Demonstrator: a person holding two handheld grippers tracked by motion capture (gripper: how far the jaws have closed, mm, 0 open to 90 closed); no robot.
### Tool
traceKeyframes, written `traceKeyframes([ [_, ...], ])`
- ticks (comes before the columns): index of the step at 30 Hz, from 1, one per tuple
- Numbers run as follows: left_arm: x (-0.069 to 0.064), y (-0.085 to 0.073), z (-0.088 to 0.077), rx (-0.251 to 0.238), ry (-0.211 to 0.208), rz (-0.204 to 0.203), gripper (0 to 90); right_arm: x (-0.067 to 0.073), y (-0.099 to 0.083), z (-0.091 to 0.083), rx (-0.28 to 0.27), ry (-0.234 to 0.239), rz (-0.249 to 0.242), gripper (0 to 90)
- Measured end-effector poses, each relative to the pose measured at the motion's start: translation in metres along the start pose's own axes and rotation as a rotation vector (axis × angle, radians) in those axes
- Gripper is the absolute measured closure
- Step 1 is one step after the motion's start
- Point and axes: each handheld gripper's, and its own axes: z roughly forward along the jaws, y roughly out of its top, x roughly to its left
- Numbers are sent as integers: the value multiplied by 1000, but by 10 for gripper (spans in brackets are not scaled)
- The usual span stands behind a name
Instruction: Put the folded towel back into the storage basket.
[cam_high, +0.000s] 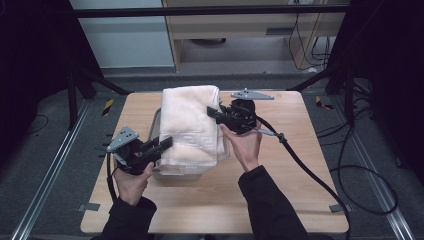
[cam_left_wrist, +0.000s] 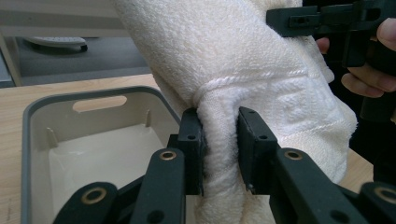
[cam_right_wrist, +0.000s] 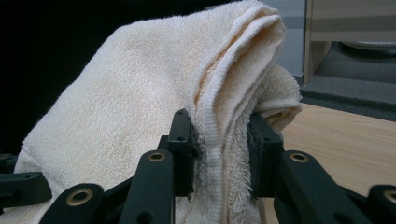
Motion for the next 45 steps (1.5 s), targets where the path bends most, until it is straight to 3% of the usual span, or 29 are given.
traceKeyframes([
  [21, 31, 3, -13, 7, 75, -22, 720, 19, 6, 39, 13, 6, -6, 677],
  [45, 63, -11, 0, 64, 139, -31, 718, 15, -15, 82, 27, -3, 0, 674],
])
